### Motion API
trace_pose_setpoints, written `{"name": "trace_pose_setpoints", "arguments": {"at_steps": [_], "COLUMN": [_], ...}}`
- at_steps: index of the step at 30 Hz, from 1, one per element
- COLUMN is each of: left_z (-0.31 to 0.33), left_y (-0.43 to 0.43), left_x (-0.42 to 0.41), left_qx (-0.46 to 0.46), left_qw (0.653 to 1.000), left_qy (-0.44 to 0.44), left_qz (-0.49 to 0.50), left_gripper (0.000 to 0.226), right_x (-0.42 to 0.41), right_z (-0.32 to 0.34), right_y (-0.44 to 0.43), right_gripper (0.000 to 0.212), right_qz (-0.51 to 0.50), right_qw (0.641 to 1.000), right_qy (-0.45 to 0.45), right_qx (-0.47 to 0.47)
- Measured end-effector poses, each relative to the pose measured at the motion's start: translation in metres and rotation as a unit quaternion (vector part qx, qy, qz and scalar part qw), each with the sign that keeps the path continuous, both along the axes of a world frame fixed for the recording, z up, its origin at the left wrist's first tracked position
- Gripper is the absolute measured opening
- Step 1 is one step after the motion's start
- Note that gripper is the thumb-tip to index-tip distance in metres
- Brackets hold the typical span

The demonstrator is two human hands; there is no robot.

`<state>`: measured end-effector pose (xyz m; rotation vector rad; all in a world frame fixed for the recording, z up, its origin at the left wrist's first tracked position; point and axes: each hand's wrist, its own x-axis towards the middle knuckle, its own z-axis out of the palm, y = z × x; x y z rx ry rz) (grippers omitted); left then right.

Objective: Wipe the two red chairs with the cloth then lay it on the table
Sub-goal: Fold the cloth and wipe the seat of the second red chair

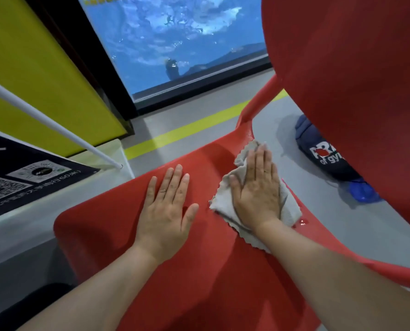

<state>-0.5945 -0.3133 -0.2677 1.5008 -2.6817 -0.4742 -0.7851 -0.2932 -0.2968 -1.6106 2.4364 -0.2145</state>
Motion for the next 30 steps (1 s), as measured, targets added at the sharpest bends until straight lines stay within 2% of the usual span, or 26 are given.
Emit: {"name": "trace_pose_setpoints", "arguments": {"at_steps": [9,12,15,19,21,30], "left_z": [0.011,0.015,0.018,0.022,0.022,0.017], "left_y": [0.032,0.045,0.058,0.073,0.077,0.076], "left_x": [0.077,0.097,0.107,0.095,0.08,-0.011], "left_qx": [0.009,0.022,0.039,0.048,0.047,0.012], "left_qw": [0.999,0.999,0.999,0.999,0.999,1.0], "left_qy": [-0.036,-0.028,-0.013,-0.011,-0.011,0.006], "left_qz": [-0.003,0.005,0.005,0.004,0.002,0.023], "left_gripper": [0.064,0.063,0.063,0.064,0.064,0.055], "right_x": [0.095,0.131,0.148,0.116,0.093,0.002], "right_z": [0.014,0.022,0.028,0.028,0.027,0.007], "right_y": [0.062,0.088,0.119,0.137,0.133,0.062], "right_gripper": [0.069,0.066,0.065,0.064,0.064,0.064], "right_qz": [0.111,0.168,0.27,0.389,0.38,0.209], "right_qw": [0.992,0.984,0.962,0.92,0.924,0.978], "right_qy": [-0.053,-0.041,-0.014,0.008,0.001,0.008], "right_qx": [0.028,0.035,0.047,0.053,0.048,0.009]}}
